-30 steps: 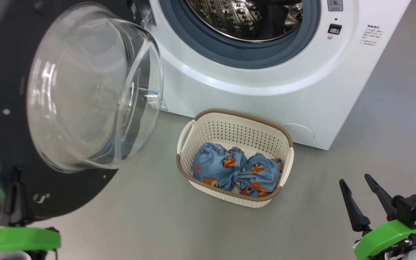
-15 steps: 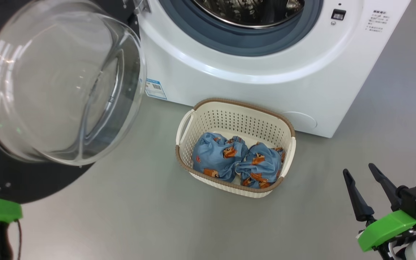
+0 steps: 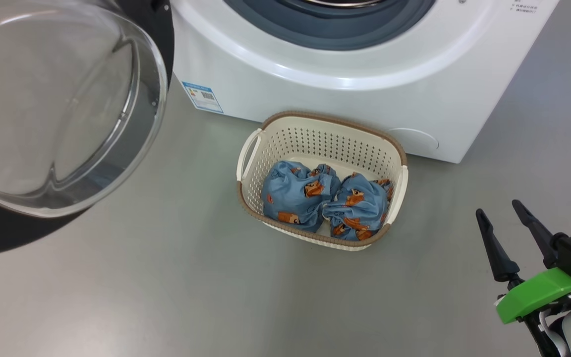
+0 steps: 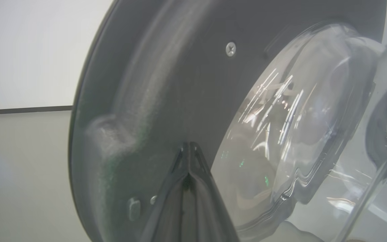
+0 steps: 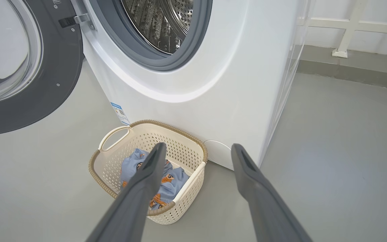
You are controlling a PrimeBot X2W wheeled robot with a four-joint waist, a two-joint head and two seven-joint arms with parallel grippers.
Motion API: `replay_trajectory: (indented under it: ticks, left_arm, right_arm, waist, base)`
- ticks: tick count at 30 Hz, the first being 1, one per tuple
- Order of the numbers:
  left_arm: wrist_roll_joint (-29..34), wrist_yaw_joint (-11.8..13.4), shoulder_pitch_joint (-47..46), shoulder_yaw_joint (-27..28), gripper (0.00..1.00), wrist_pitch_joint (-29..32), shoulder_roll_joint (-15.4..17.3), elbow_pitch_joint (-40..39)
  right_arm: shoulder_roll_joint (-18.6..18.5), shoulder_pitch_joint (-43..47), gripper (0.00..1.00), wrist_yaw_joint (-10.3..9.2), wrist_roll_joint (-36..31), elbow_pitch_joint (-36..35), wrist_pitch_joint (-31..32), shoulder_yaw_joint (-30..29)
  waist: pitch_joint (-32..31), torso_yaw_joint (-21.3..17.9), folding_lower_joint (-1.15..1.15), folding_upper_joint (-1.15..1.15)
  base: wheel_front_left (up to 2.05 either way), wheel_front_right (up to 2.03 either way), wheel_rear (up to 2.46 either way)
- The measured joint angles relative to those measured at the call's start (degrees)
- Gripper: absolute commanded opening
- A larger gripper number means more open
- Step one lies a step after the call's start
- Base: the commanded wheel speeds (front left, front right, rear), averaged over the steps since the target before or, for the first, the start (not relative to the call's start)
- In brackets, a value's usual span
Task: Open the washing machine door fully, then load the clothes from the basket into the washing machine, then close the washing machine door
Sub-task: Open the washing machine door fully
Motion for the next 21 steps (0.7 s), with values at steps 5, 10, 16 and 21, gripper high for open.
replay_trajectory:
  ticks: [5, 10, 16, 21]
  left_arm:
    - [1.4, -0.73, -2.92, 1.92, 0.0, 0.0, 1.2, 3.27]
    - [2.12, -1.67, -5.82, 3.92, 0.0, 0.0, 2.49, 6.08]
    - [2.85, -2.27, -8.44, 5.76, 0.0, 0.0, 4.05, 8.98]
    - [3.82, -2.7, -10.37, 6.56, 0.0, 0.0, 5.38, 11.78]
  right_arm:
    - [-0.43, -1.18, 1.0, 0.0, -0.08, 0.01, 0.0, 0.56]
    - [-1.03, -2.87, 1.0, 0.0, -0.16, -0.04, 0.0, 1.18]
    - [-1.35, -4.0, 1.0, 0.0, -0.47, -0.04, 0.0, 1.51]
    - [-1.45, -4.89, 1.0, 0.0, -0.47, 0.0, 0.0, 1.8]
  waist:
    - [1.45, -0.23, 0.0, 0.0]
    - [3.29, -0.66, 0.0, 0.0]
    - [5.16, -1.26, 0.0, 0.0]
    - [6.21, -1.83, 0.0, 0.0]
  base:
    - [0.0, 0.0, 0.0]
    - [0.0, 0.0, 0.0]
    - [0.0, 0.0, 0.0]
    - [0.0, 0.0, 0.0]
